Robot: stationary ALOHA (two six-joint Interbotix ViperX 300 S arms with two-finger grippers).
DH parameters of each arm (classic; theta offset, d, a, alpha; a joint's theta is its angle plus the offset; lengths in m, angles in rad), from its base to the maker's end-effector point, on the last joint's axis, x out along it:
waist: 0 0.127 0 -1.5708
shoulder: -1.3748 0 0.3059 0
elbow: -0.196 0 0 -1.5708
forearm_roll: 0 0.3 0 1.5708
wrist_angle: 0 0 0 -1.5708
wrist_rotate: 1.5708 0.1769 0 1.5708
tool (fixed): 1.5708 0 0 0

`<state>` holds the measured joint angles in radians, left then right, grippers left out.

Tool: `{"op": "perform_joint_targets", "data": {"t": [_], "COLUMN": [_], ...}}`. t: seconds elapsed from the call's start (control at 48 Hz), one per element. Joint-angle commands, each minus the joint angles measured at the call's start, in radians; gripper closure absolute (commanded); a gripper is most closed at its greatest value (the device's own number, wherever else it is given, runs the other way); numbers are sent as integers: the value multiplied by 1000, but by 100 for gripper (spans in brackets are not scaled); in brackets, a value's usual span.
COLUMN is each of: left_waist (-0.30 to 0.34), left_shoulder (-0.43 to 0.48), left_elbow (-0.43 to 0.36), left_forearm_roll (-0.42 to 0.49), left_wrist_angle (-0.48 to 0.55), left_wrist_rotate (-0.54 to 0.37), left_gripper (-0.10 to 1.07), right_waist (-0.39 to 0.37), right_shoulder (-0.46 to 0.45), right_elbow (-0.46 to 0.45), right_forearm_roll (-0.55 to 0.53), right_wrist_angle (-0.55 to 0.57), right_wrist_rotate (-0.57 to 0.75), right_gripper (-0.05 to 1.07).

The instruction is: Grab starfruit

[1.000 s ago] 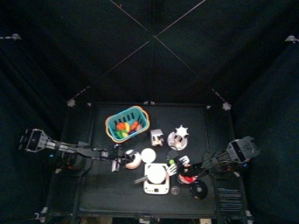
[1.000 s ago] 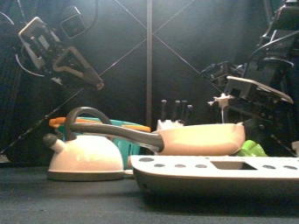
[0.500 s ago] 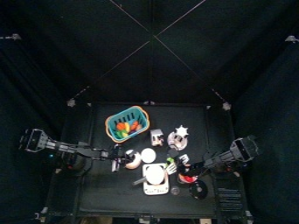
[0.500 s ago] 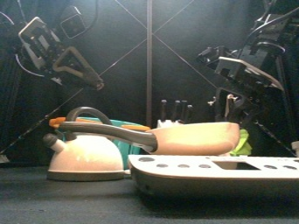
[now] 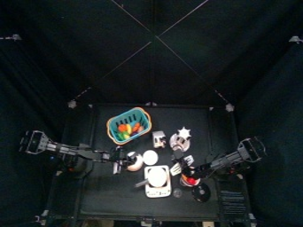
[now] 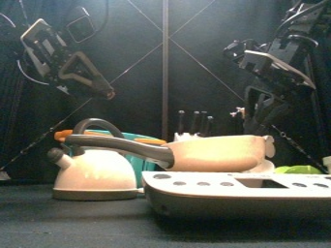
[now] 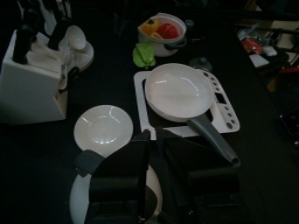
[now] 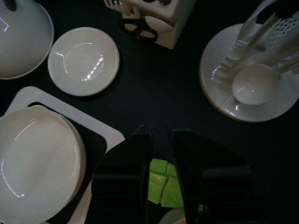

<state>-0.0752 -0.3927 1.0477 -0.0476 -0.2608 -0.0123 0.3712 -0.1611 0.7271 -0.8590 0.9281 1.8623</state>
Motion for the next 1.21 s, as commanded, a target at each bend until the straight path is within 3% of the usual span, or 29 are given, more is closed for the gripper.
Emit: {"op": "perform_joint_targets", "data": {"t": [0.0,0.146,0.271,0.479,0.792,1.188], "left_waist": [0,0,0,2,0,2], "left_shoulder": [-5,-5,-3,-5,-5,-3], "left_elbow": [-12,-11,-12,-12,-9,-8], "left_forearm_roll": [-2,-2,-2,-2,-2,-3], "left_wrist_angle": [-5,-5,-5,-5,-5,-5], "left_wrist_rotate": [2,2,2,2,2,2], "left_gripper": [39,39,39,39,39,39], "right_waist": [9,57,92,103,69,54], "right_shoulder": [-25,-28,-28,-29,0,81], "right_elbow": [-9,0,18,5,-41,-55], "right_forearm_roll": [6,40,83,207,351,348], "right_wrist_angle": [2,-18,-71,-97,-2,11], "right_wrist_rotate": [2,0,-31,-242,-638,-710], "right_gripper": [41,37,27,9,7,6]}}
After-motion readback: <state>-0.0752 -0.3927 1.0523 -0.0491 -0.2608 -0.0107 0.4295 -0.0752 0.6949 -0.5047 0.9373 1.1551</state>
